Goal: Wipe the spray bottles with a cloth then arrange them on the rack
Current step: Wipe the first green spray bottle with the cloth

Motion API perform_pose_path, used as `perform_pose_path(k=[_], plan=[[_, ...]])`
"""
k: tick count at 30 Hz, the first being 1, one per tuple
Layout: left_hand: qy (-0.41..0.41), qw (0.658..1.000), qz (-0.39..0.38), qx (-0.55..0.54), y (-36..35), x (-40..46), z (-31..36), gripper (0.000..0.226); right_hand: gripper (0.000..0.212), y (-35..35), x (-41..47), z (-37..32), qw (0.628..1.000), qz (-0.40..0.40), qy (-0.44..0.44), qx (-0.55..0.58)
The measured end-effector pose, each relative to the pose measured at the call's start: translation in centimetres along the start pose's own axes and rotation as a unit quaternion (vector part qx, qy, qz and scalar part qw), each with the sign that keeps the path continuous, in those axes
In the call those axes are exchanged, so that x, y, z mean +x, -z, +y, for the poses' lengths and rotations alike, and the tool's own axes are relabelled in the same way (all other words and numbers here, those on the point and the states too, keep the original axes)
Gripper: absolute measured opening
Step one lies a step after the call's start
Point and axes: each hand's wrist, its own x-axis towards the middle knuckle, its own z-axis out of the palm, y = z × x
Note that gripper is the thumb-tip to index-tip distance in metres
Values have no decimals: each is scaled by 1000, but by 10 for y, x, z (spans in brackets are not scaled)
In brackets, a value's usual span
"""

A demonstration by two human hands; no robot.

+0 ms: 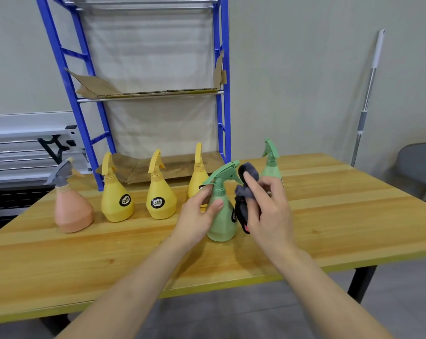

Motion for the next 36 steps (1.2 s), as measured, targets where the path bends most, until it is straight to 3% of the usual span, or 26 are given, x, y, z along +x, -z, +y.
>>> perform_pose_path(k=[5,14,16,19,22,25,36], plan=[[-7,1000,-3,6,-1,1,0,33,48,-13,14,-8,991,-113,75,-22],[-11,1000,-14,5,1,-1,1,48,47,-8,-6,22,979,-192,61,-36],[-5,1000,-13,10,1,-1,0,54,46,-4,-11,25,980,-190,45,-37],[2,1000,-8,10,1,-1,-2,59,44,1,-7,14,992,-122,21,-4],[-1,1000,-6,3,1,-1,-1,54,41,0,7,-3,994,-89,57,25],[7,1000,-17,-2,4,1,-2,50,42,-9,14,-7,989,-117,86,26],[22,999,-30,-1,7,1,1,52,48,-8,2,0,985,-157,55,49]])
